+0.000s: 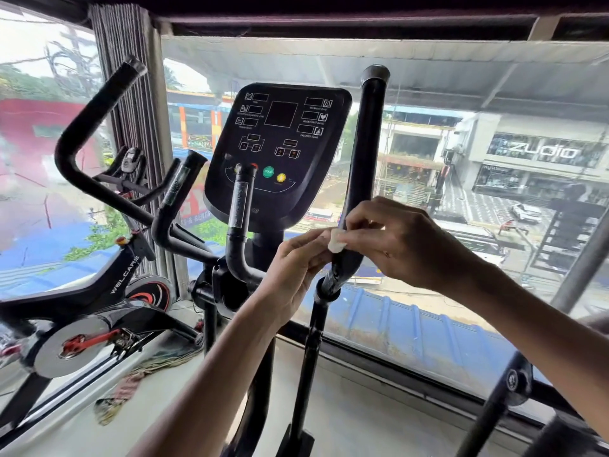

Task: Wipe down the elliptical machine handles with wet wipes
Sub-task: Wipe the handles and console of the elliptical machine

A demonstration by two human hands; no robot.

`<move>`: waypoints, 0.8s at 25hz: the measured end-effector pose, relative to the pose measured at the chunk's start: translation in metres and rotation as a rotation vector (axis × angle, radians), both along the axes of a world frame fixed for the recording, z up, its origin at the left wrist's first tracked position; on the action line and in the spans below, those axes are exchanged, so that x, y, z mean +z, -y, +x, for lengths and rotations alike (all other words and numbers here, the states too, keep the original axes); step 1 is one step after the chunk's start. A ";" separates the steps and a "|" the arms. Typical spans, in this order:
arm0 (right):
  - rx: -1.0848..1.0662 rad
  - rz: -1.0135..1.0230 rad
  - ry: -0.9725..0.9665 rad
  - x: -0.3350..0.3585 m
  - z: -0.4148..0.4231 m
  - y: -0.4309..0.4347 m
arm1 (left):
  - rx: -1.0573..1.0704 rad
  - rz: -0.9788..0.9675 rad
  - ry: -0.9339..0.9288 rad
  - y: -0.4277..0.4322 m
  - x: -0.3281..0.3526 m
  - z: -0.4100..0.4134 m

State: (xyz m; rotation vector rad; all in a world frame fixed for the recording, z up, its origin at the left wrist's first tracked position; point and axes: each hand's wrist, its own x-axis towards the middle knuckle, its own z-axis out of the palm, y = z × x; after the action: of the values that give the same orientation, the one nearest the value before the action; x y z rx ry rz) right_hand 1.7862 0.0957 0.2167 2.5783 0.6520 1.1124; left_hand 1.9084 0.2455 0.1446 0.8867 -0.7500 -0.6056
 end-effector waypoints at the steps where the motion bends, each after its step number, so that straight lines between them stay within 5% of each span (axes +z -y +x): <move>1: -0.038 0.042 0.098 0.001 0.003 0.001 | -0.006 0.012 -0.016 0.000 0.002 0.002; 4: -0.100 0.132 0.245 -0.013 0.005 -0.004 | 0.003 0.061 -0.008 -0.001 0.007 0.003; 9: -0.057 0.053 0.130 -0.051 -0.011 -0.011 | 0.013 0.091 0.002 -0.002 0.011 0.002; 14: -0.164 0.222 0.493 -0.060 0.002 -0.022 | 0.026 0.122 0.011 -0.001 0.014 0.001; 20: -0.151 0.183 0.395 -0.106 -0.007 -0.017 | 0.043 0.161 0.002 -0.003 0.017 -0.003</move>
State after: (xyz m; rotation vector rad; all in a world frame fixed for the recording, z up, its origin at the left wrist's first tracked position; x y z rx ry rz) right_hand 1.7788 0.1123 0.1109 2.3903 0.2692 1.6289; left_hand 1.9055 0.2489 0.1612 1.0495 -0.6894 -0.6337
